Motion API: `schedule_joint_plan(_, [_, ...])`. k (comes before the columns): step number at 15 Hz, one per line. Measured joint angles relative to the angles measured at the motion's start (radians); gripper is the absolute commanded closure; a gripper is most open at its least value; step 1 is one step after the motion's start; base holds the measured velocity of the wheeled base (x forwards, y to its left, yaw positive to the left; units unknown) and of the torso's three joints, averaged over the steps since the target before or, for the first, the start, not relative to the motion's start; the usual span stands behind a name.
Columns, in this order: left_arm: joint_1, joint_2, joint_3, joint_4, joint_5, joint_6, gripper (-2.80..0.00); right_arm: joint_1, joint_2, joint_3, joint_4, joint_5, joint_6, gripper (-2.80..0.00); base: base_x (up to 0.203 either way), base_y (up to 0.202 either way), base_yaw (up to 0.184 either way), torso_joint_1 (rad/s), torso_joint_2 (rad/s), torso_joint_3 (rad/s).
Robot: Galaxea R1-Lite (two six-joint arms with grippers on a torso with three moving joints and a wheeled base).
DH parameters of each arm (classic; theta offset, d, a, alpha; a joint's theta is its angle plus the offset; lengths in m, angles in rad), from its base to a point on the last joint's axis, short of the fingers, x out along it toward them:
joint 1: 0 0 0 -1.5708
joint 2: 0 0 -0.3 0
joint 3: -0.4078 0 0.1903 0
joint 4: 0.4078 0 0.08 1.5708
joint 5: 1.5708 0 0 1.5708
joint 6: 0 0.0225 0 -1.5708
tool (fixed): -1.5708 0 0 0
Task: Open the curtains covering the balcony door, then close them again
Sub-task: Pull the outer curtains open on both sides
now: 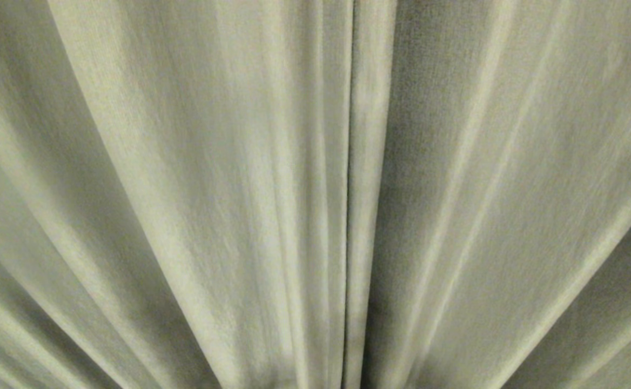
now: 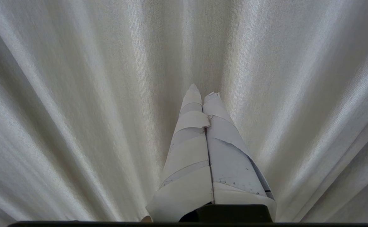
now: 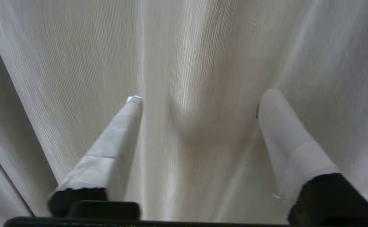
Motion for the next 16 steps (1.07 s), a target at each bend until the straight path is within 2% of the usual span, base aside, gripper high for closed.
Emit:
schedule_joint_plan(2, [0.000, 0.000, 0.000, 0.000, 0.000, 0.000, 0.00, 0.003, 0.044, -0.052, -0.001, 0.015, 0.021, -2.80, 0.000, 0.000, 0.000, 0.000, 0.00, 0.000])
schedule_joint_plan(10, [0.000, 0.000, 0.000, 0.000, 0.000, 0.000, 0.00, 0.014, 0.253, -0.265, 0.004, 0.039, 0.021, -2.80, 0.000, 0.000, 0.000, 0.000, 0.00, 0.000])
schedule_joint_plan(16, [0.000, 0.000, 0.000, 0.000, 0.000, 0.000, 0.00, 0.015, 0.388, -0.340, -0.003, 0.034, 0.019, -2.80, 0.000, 0.000, 0.000, 0.000, 0.00, 0.000])
